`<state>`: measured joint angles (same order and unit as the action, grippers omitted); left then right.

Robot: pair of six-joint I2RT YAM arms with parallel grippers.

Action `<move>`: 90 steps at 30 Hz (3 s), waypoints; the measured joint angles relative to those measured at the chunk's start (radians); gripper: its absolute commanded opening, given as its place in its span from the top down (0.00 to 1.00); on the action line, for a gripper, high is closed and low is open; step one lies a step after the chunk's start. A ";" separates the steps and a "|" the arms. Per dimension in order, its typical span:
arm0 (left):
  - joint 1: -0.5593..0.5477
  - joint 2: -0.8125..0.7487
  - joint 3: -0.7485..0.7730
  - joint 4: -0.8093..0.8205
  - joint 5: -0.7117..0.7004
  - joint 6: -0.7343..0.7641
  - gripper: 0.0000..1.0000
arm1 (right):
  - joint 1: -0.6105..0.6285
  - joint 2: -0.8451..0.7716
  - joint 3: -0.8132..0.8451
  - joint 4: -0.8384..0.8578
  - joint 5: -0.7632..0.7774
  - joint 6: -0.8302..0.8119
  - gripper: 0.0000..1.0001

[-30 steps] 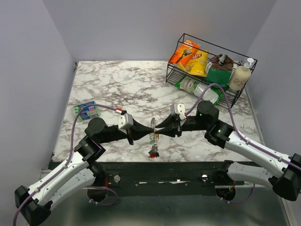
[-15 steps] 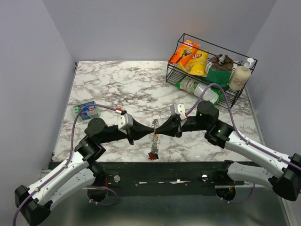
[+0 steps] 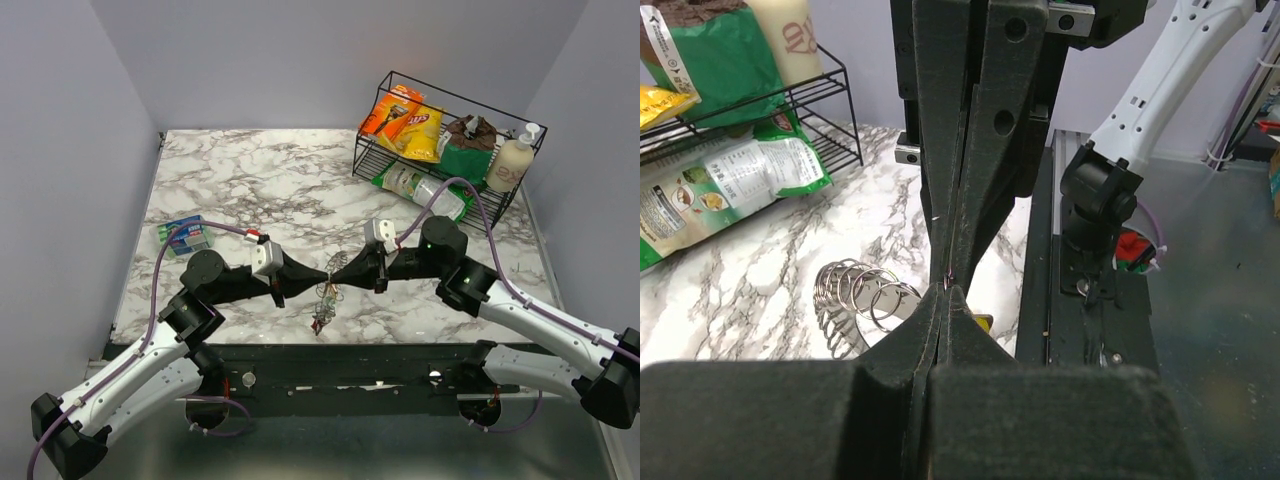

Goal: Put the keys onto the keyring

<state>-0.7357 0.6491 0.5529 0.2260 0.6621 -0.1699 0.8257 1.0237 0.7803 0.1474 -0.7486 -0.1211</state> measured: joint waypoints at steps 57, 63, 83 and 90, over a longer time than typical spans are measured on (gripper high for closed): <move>-0.011 0.426 0.487 -0.845 0.111 0.438 0.75 | -0.003 0.132 0.138 -0.407 -0.053 -0.142 1.00; -0.011 0.440 0.487 -0.845 0.120 0.443 0.93 | -0.003 0.132 0.138 -0.406 -0.053 -0.142 1.00; -0.011 0.293 0.301 -0.593 0.048 0.309 1.00 | -0.003 0.098 0.138 -0.360 0.038 -0.042 0.47; -0.011 0.227 0.138 -0.378 -0.021 0.170 1.00 | -0.003 0.003 0.131 -0.258 0.139 0.027 0.24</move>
<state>-0.7467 0.8757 0.6914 -0.1524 0.6415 0.0002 0.8227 1.0271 0.9115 -0.1108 -0.6094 -0.0940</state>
